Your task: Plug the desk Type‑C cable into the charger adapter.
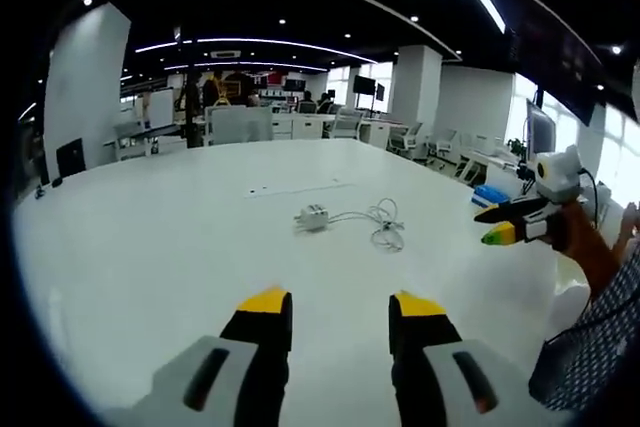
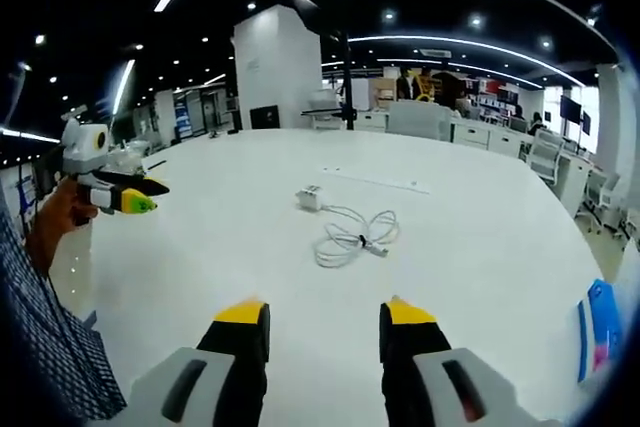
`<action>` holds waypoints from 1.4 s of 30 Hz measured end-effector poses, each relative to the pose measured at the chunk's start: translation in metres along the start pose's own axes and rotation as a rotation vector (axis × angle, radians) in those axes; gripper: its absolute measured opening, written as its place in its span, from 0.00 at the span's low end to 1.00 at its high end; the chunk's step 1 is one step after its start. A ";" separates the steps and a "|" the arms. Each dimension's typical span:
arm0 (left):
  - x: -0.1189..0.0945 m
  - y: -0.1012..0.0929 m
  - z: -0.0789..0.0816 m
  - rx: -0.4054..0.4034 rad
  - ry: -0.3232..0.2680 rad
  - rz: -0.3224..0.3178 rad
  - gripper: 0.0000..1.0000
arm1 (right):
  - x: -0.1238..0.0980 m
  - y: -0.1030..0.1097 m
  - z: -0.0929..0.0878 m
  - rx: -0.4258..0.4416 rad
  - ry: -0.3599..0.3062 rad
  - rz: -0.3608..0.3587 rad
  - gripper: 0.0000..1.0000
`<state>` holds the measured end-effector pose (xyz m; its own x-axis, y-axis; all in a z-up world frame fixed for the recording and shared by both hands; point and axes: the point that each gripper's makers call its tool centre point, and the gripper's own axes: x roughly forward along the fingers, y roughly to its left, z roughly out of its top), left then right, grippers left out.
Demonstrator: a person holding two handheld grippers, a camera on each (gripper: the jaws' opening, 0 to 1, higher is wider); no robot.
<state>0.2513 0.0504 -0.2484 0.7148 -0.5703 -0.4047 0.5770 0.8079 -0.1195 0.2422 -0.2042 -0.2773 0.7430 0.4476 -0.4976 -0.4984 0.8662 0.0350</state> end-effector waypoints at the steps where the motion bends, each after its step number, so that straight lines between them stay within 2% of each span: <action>1: 0.000 0.000 0.000 -0.004 0.001 -0.001 0.39 | 0.000 -0.001 0.000 0.000 0.000 -0.003 0.45; 9: -0.005 0.002 0.006 -0.001 -0.022 0.012 0.39 | -0.002 -0.002 0.004 -0.009 -0.003 -0.011 0.45; 21: -0.001 -0.006 0.007 0.011 -0.014 -0.022 0.37 | -0.008 -0.005 0.005 -0.008 -0.009 -0.033 0.46; 42: -0.004 -0.007 0.007 0.033 -0.019 -0.018 0.37 | -0.013 -0.006 0.007 -0.016 -0.029 -0.046 0.46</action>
<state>0.2472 0.0457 -0.2398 0.7114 -0.5879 -0.3852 0.6023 0.7924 -0.0970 0.2388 -0.2139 -0.2650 0.7775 0.4141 -0.4733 -0.4708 0.8822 -0.0015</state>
